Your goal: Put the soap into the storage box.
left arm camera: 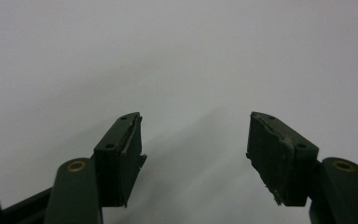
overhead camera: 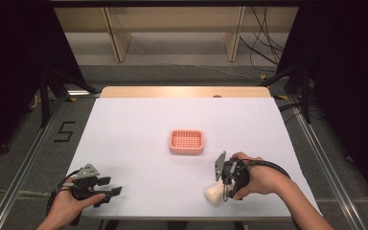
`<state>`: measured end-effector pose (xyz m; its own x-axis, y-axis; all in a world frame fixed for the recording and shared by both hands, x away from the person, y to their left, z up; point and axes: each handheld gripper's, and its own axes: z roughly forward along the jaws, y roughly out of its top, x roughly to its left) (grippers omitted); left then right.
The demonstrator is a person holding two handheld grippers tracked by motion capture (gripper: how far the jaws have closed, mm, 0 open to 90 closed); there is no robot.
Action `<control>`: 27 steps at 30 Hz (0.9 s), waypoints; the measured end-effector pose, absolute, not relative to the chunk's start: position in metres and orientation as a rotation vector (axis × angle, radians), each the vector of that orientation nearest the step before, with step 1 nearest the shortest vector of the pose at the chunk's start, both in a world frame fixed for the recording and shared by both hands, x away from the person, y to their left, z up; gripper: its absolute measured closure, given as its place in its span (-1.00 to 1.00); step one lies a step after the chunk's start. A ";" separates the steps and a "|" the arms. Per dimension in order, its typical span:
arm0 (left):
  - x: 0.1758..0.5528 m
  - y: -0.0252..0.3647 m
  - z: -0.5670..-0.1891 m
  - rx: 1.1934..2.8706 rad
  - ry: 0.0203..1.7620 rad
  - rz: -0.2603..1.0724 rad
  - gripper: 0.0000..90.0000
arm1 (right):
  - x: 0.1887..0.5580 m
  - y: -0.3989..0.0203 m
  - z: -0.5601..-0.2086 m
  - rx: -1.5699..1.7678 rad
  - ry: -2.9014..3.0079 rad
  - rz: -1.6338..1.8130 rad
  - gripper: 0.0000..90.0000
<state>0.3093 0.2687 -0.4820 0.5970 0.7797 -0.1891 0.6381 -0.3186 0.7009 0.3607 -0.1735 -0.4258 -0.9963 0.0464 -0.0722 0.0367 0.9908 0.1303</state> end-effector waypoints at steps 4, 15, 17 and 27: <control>0.310 0.269 -0.482 2.061 1.121 0.235 -0.22 | 0.362 -0.170 -0.427 0.043 3.051 0.186 -0.41; 0.310 0.269 -0.482 2.067 1.117 0.249 -0.22 | 0.363 -0.161 -0.430 -0.018 3.061 0.157 -0.44; 0.309 0.269 -0.482 2.060 1.111 0.239 -0.22 | 0.363 -0.159 -0.431 -0.022 3.078 0.161 -0.44; 0.310 0.269 -0.482 2.068 1.116 0.248 -0.22 | 0.365 -0.152 -0.437 -0.107 3.084 0.152 -0.43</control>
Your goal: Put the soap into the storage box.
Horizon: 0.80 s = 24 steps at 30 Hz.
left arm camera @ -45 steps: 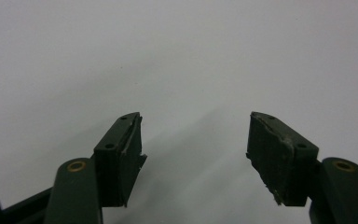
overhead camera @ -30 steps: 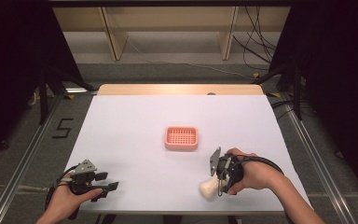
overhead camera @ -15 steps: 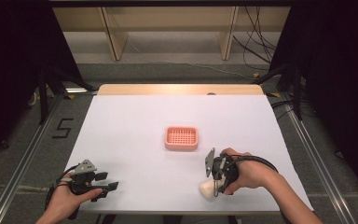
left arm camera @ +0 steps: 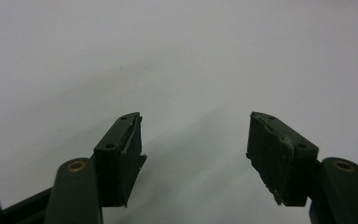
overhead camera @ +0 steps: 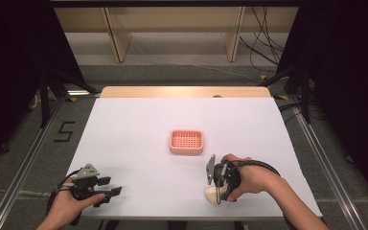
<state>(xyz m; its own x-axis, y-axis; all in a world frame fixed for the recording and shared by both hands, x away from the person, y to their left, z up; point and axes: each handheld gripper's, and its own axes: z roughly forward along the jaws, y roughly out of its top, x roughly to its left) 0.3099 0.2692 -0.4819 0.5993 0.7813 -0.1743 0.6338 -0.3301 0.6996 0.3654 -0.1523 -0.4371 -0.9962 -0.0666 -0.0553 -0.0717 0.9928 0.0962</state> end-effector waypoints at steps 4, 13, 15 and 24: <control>0.310 0.269 -0.482 2.065 1.119 0.248 -0.22 | 0.362 -0.151 -0.440 -0.040 3.111 0.111 -0.44; 0.310 0.269 -0.482 2.065 1.110 0.237 -0.22 | 0.365 -0.148 -0.445 -0.090 3.122 0.107 -0.44; 0.310 0.269 -0.482 2.067 1.111 0.241 -0.22 | 0.365 -0.148 -0.446 -0.114 3.110 0.113 -0.44; 0.309 0.269 -0.482 2.068 1.110 0.235 -0.22 | 0.365 -0.146 -0.452 -0.072 3.137 0.093 -0.44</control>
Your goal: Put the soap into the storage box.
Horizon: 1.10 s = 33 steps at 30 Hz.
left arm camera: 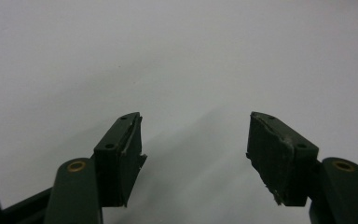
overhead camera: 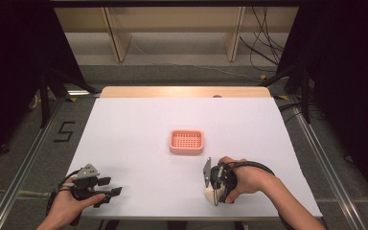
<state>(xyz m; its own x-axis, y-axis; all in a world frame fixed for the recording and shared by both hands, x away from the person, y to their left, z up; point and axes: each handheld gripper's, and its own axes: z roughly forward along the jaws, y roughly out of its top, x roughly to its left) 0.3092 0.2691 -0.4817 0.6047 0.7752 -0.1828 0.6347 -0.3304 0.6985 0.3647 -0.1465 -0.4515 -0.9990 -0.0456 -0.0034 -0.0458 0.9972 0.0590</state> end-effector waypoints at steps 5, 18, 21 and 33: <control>0.310 0.269 -0.482 2.067 1.112 0.239 -0.22 | 0.369 -0.144 -0.456 -0.195 3.124 0.131 -0.42; 0.310 0.269 -0.482 2.072 1.102 0.229 -0.22 | 0.366 -0.143 -0.456 -0.154 3.175 0.137 -0.01; 0.310 0.268 -0.483 2.059 1.109 0.229 -0.22 | 0.368 -0.144 -0.456 -0.137 3.171 0.144 0.09; 0.310 0.269 -0.483 2.067 1.112 0.230 -0.22 | 0.369 -0.144 -0.453 0.037 3.174 0.116 0.11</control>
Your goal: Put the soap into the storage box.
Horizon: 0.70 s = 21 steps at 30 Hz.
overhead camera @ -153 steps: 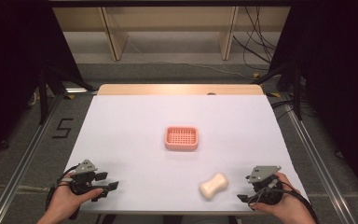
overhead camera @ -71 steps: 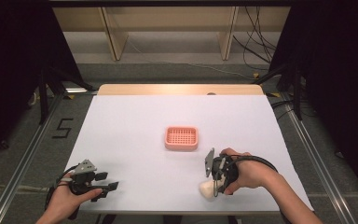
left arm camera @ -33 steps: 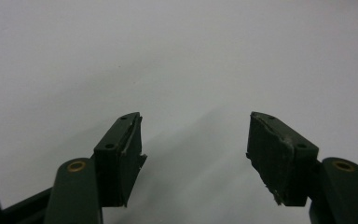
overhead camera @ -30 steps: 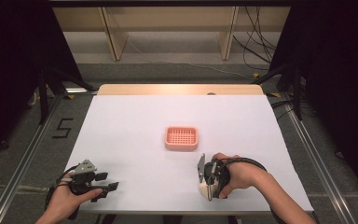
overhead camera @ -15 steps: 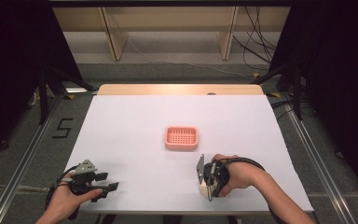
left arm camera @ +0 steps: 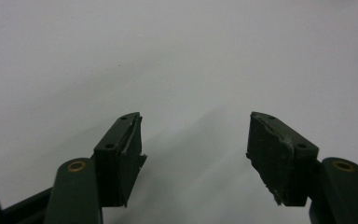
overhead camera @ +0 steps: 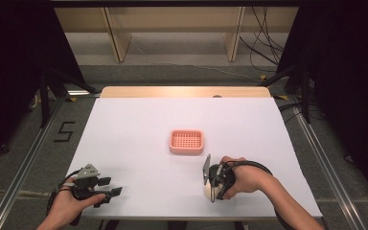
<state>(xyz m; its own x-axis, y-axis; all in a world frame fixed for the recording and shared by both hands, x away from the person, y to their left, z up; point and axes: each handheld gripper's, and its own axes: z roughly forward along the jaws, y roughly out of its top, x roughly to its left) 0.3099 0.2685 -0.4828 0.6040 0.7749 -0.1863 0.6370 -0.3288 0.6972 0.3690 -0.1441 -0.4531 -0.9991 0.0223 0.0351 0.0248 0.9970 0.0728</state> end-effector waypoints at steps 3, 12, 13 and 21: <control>0.310 0.269 -0.483 2.067 1.111 0.239 -0.22 | 0.371 -0.145 -0.449 -0.064 -3.107 -0.128 0.11; 0.310 0.269 -0.483 2.064 1.115 0.241 -0.22 | 0.370 -0.144 -0.443 -0.151 -3.092 -0.148 0.11; 0.310 0.270 -0.482 2.077 1.102 0.233 -0.22 | 0.370 -0.144 -0.443 -0.145 -3.106 -0.139 0.11; 0.310 0.269 -0.483 2.066 1.111 0.236 -0.22 | 0.375 -0.144 -0.443 -0.119 -3.117 -0.212 0.12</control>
